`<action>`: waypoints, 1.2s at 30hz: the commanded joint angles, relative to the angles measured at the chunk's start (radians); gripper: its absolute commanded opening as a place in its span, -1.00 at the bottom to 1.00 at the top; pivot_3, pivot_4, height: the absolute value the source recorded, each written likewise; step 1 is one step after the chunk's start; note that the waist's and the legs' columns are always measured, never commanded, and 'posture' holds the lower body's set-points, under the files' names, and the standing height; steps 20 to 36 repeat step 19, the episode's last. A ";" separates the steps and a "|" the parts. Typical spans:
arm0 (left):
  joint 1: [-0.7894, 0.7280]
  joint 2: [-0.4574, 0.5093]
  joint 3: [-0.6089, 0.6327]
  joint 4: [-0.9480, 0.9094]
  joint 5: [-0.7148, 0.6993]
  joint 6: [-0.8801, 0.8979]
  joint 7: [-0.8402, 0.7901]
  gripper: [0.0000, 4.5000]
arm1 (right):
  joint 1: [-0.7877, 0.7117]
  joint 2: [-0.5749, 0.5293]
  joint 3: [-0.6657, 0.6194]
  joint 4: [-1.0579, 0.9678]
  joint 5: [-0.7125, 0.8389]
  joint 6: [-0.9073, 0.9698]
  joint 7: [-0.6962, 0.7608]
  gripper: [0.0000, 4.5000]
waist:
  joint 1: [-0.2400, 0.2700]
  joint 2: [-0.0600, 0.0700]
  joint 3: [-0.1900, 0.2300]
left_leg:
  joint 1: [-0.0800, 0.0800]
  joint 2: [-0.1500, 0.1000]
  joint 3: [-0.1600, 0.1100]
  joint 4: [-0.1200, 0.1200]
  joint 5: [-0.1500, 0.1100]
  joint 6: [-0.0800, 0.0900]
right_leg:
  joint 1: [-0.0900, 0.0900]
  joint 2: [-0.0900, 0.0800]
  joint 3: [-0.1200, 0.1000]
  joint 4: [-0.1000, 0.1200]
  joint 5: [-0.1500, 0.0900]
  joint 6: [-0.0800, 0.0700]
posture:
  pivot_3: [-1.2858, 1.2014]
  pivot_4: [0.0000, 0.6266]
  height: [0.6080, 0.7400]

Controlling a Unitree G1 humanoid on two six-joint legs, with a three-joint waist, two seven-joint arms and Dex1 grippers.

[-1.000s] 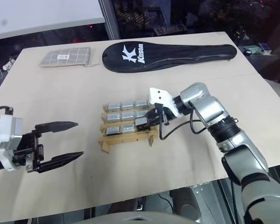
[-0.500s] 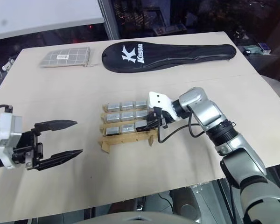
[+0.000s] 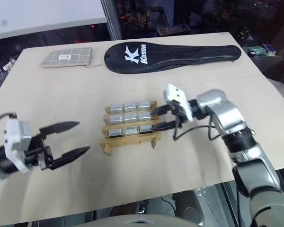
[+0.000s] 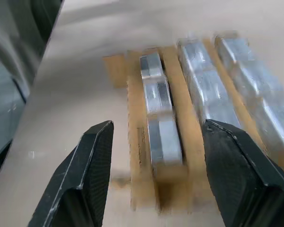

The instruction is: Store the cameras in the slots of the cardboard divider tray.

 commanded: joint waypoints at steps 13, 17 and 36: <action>0.184 -0.284 -0.150 0.125 0.319 -0.411 0.186 1.00 | 0.429 -0.047 -0.343 0.122 0.058 -0.380 -0.119 0.29 | 0.002 -0.001 0.000 | 0.006 0.001 0.005 0.003 0.000 0.001 | 0.006 0.004 0.000 0.002 -0.005 0.001 | 0.03 -0.52 1.00; 0.201 -0.270 -0.174 0.158 0.329 -0.466 0.165 1.00 | 0.552 -0.027 -0.363 0.093 0.035 -0.489 -0.166 0.29 | -0.003 -0.001 0.000 | 0.006 0.002 0.007 0.002 0.000 0.001 | 0.005 0.004 0.001 0.002 -0.005 0.001 | 0.03 -0.52 1.00; 0.218 -0.259 -0.182 0.161 0.318 -0.478 0.147 1.00 | 0.580 -0.021 -0.364 0.093 0.031 -0.522 -0.185 0.29 | -0.005 -0.001 0.000 | 0.006 0.003 0.008 0.002 -0.001 0.001 | 0.004 0.005 0.004 0.002 -0.005 0.001 | 0.03 -0.52 1.00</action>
